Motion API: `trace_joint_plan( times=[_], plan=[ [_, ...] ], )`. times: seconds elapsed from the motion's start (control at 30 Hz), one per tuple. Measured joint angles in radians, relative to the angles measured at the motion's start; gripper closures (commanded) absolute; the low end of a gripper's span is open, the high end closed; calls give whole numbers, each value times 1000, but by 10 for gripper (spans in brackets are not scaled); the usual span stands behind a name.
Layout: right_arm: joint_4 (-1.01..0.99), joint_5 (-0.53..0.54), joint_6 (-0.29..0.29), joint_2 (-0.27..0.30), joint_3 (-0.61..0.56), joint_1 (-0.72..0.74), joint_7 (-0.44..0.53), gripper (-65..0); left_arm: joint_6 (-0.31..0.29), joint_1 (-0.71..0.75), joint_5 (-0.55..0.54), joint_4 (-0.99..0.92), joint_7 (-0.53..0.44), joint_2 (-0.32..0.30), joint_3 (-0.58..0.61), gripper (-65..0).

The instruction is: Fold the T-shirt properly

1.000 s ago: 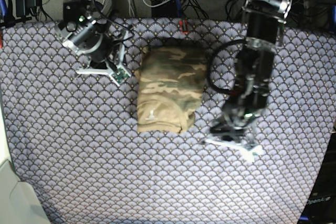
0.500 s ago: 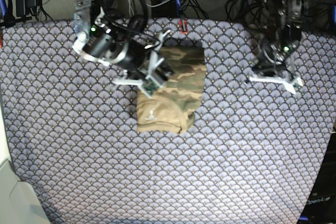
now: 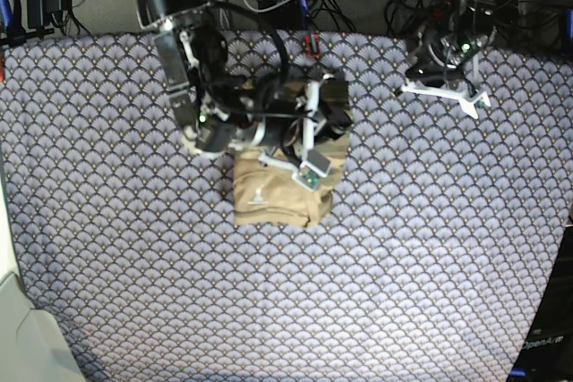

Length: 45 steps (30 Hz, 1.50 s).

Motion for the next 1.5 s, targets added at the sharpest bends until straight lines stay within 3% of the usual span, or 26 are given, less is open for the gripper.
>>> trace_joint_plan(
  times=[0.47, 0.63, 0.93, 1.2, 1.5],
  plan=[
    [-315, 28, 4, 37, -1, 33, 256, -86, -8, -8, 1, -56, -28, 12, -3, -4],
    [-253, 8, 2, 37, -1, 27, 205, -84, -11, -7, 0, -47, -26, 13, -3, -3],
    [237, -4, 0, 64, 2, -80, -8, -84, 0, 84, -5, 111, 11, 1, 1, -3],
    [478, 6, 0, 225, 20, -300, -21, -83, 0, 246, -7, 161, 5, -38, 1, -3],
    [479, 0, 2, 266, 224, -475, -11, -83, 0, 309, 0, 164, 0, -50, 188, -3]
  ],
)
